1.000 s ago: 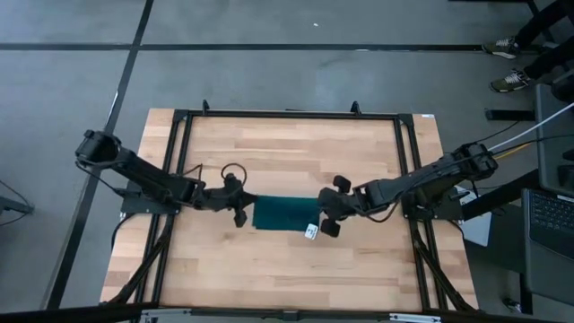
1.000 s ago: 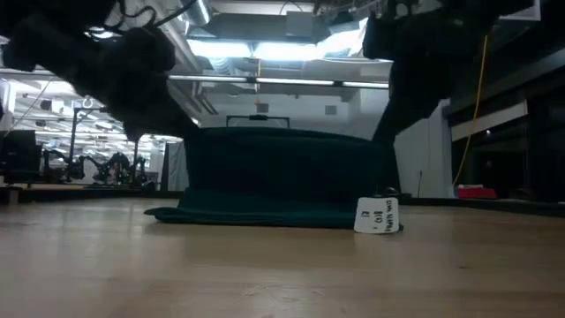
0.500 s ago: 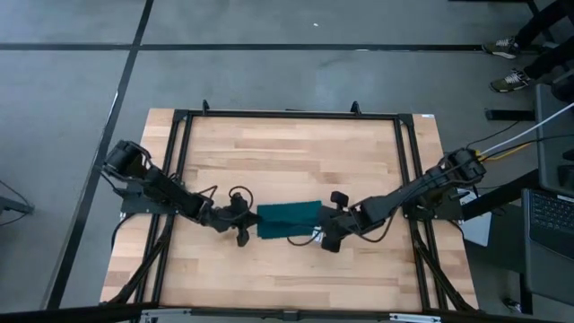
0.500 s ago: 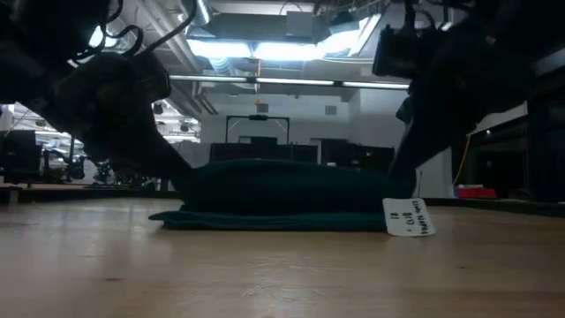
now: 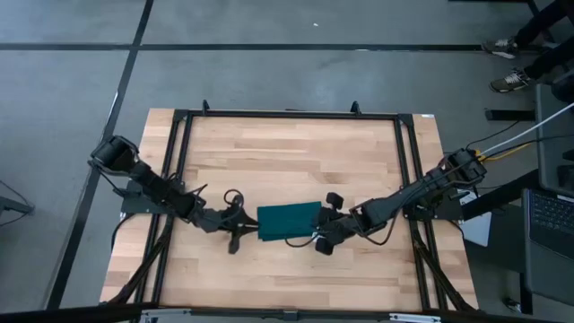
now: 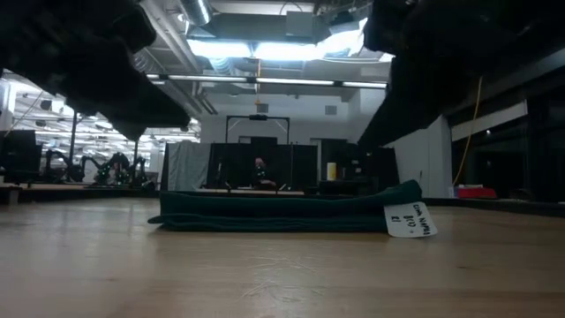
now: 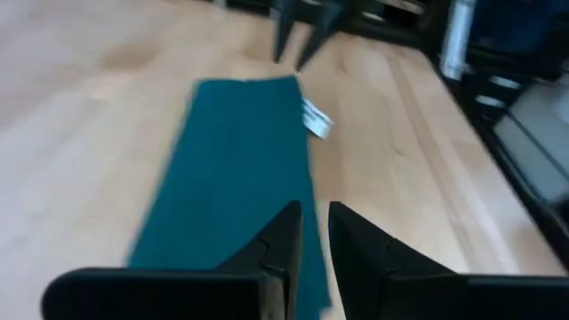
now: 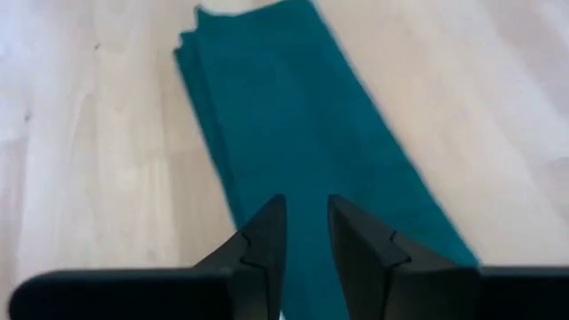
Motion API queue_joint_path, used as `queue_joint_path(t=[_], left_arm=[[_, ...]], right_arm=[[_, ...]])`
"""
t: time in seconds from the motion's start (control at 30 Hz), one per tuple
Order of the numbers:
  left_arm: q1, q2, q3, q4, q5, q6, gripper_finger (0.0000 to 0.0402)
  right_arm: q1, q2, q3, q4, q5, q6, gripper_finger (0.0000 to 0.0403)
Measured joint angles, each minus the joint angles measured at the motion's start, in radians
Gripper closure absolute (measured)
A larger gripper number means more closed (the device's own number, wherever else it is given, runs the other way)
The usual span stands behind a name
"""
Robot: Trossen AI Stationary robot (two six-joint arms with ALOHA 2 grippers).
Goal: Fold microfiber towels
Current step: Return to Home Position
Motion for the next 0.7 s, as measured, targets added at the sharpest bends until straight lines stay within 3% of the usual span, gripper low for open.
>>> queue_joint_path(t=[0.2, 0.37, 0.43, 0.53, 0.7], left_arm=[[-0.039, -0.001, -0.011, 0.012, -0.269, 0.000, 0.0369], [-0.074, -0.042, -0.148, 0.236, -0.344, 0.066, 0.0391], [-0.052, -0.067, -0.246, 0.381, -0.280, 0.103, 0.0398], [0.057, -0.087, -0.362, 0.567, -0.084, 0.142, 0.0399], [0.411, -0.124, -0.355, 0.543, 0.434, 0.209, 0.0397]], right_arm=[[0.069, -0.020, -0.125, 0.067, 0.225, 0.141, 0.0323], [0.223, -0.154, -0.326, 0.243, 0.540, 0.265, 0.0361], [0.284, -0.228, -0.401, 0.299, 0.616, 0.255, 0.0377], [0.360, -0.380, -0.504, 0.343, 0.667, 0.208, 0.0393], [0.456, -0.722, -0.664, 0.367, 0.728, 0.032, 0.0392]])
